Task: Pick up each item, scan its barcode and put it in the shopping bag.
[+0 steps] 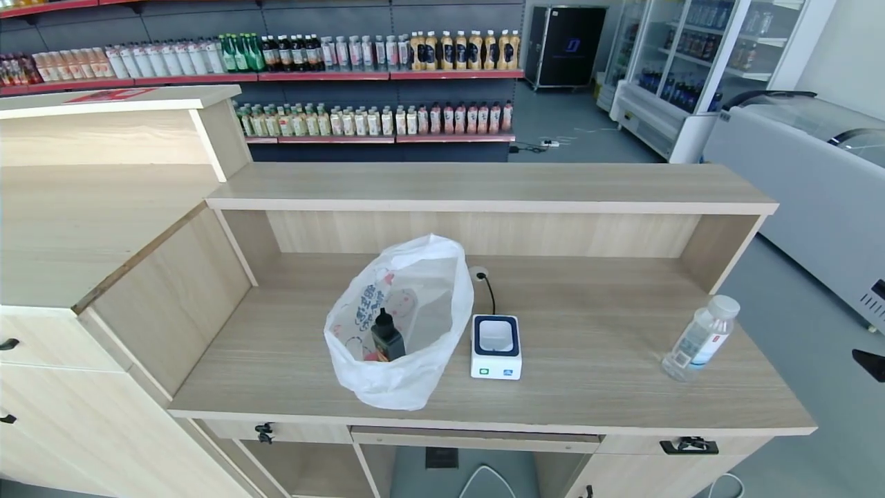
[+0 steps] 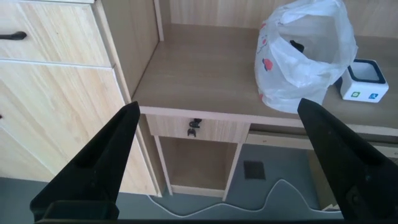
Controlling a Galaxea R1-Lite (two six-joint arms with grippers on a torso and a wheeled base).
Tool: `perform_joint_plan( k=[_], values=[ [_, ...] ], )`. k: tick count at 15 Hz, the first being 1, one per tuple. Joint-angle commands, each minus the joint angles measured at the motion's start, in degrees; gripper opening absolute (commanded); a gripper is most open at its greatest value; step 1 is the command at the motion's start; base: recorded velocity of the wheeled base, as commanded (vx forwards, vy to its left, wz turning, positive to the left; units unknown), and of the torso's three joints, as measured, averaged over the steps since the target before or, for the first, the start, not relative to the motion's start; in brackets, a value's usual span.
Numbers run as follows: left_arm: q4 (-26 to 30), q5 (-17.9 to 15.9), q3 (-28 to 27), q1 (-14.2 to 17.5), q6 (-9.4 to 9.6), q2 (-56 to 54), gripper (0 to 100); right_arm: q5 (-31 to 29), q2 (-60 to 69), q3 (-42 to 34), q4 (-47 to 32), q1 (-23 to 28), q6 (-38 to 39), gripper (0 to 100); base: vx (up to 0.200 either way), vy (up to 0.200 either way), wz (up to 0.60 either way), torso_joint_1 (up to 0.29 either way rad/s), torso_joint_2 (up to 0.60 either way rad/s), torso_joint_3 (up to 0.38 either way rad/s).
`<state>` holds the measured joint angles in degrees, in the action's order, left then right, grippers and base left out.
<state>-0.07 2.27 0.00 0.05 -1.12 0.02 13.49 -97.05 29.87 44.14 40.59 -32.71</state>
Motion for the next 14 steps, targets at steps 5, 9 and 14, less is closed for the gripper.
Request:
perform_joint_plan(
  k=[5,9,14],
  values=[
    [0.07,0.02,0.0,0.04,-0.02,-0.02,100,4.61,-8.42,-0.51,4.55,0.8,-0.25,100,0.0,0.0,0.0,0.0,0.0,0.0],
    [-0.01,0.02,0.0,0.04,-0.02,-0.02,100,15.07,-13.69,-0.51,10.97,-0.43,-0.69,100,0.0,0.0,0.0,0.0,0.0,0.0],
    [-0.01,0.02,0.0,0.04,-0.02,-0.02,100,15.51,-18.61,0.1,14.92,-1.22,-1.22,100,0.0,0.0,0.0,0.0,0.0,0.0]
  ],
)
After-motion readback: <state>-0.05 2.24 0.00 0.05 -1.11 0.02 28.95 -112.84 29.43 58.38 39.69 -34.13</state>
